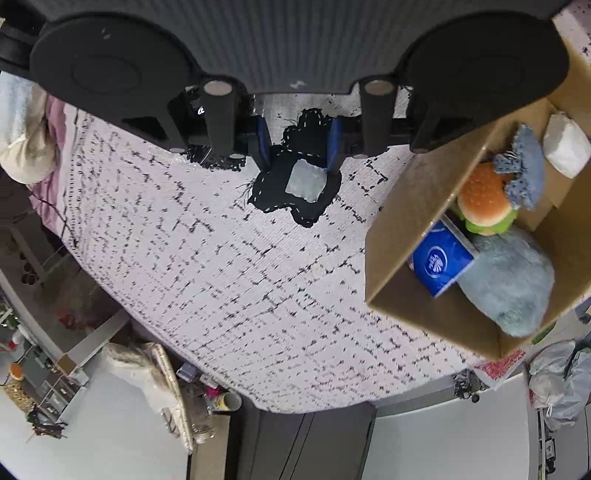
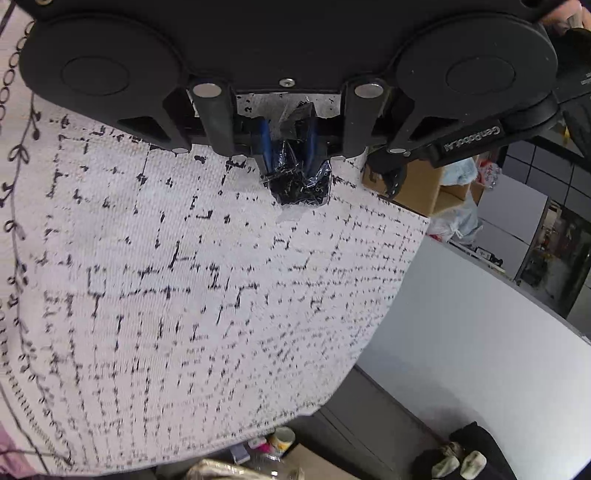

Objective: Organize soft objects
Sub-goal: 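Carry the black pad and bagged black item over the box with both grippers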

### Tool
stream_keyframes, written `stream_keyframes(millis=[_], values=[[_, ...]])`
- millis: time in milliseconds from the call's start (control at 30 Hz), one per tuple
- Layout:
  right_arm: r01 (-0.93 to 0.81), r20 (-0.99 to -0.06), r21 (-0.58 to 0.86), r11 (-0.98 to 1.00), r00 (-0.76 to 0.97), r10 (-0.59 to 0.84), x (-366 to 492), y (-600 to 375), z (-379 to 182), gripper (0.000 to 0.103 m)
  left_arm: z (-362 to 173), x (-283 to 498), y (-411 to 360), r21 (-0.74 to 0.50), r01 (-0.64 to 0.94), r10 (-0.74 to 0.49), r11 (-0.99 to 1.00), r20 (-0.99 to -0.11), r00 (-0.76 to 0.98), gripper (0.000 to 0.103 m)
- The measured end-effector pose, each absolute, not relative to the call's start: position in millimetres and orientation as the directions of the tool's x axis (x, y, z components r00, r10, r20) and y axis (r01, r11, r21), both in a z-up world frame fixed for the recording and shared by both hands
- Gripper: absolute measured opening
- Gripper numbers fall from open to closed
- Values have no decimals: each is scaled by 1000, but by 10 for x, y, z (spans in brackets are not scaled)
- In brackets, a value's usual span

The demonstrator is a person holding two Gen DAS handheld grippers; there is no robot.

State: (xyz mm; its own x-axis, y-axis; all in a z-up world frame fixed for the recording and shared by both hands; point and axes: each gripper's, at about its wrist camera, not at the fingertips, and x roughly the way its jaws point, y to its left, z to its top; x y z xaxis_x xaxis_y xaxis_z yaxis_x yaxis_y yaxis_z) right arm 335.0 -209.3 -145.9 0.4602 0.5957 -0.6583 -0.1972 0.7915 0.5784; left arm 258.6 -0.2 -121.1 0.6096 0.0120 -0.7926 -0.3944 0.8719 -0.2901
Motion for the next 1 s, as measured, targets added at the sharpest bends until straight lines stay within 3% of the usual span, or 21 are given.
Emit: stream_keyframes(millis=[500, 1000], values=[[-259, -574, 578, 774, 546, 611, 3000, -2183, -988, 18, -679, 2179, 112, -303, -361, 25, 882, -736, 677, 30], [-303, -551, 546, 781, 573, 607, 2734, -2101, -810, 18, -418, 1827, 426, -308, -373, 50, 875, -709, 703, 30]])
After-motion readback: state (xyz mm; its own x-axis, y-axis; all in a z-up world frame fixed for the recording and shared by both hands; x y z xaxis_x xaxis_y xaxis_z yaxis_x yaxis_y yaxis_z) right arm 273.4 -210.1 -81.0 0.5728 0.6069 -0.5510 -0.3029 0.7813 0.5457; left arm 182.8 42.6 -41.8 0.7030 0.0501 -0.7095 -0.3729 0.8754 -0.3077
